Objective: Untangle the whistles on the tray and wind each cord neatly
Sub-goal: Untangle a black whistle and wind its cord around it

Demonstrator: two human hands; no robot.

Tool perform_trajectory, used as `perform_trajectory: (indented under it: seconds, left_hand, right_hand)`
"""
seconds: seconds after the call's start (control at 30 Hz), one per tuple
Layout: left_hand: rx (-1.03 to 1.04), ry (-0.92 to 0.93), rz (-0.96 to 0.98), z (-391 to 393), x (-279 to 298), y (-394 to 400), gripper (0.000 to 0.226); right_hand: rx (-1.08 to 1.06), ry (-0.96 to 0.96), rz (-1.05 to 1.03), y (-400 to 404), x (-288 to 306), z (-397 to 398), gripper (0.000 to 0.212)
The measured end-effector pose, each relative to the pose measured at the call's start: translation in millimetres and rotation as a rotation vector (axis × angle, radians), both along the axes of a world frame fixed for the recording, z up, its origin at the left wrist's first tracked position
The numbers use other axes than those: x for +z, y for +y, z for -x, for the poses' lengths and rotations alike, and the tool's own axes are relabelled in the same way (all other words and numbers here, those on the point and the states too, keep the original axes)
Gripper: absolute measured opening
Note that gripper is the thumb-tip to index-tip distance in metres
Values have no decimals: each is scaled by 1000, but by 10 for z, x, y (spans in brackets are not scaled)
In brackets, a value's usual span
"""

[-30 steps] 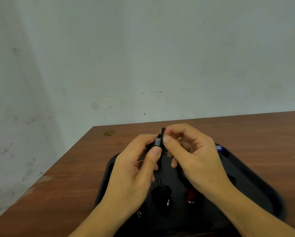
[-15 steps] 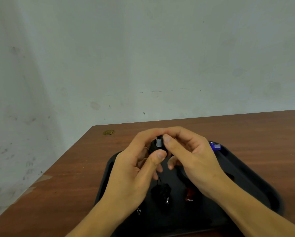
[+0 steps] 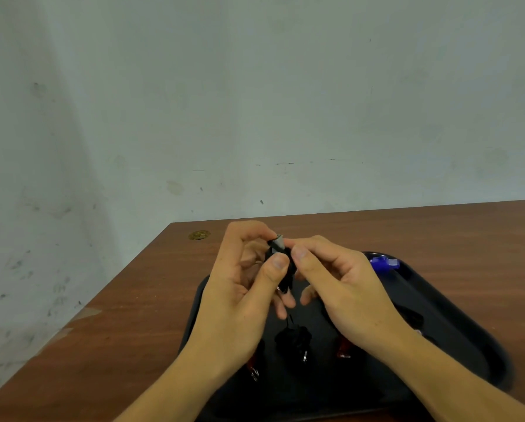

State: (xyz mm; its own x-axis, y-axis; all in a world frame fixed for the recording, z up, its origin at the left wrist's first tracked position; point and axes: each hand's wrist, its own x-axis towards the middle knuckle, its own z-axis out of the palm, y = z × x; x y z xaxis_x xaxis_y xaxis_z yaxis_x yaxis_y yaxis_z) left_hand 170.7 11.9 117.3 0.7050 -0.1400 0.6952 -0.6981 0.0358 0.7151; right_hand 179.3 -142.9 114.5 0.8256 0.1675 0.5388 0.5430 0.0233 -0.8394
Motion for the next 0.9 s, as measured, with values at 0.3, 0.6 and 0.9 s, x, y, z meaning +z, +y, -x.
perform_trajectory:
  seconds: [0.3,0.6,0.9]
  left_hand:
    - [14,86,103,-12,52,18,18]
    - [-15,205,126,-23,81,-1,26]
    - [-176,318,204,-22,84,7,33]
  right_hand:
    - [-78,-185,208,13,-25,54,29]
    - [-270,-402,222,-11,-10,19,40]
    - [-262,-277,106,-53,-18,-36,15]
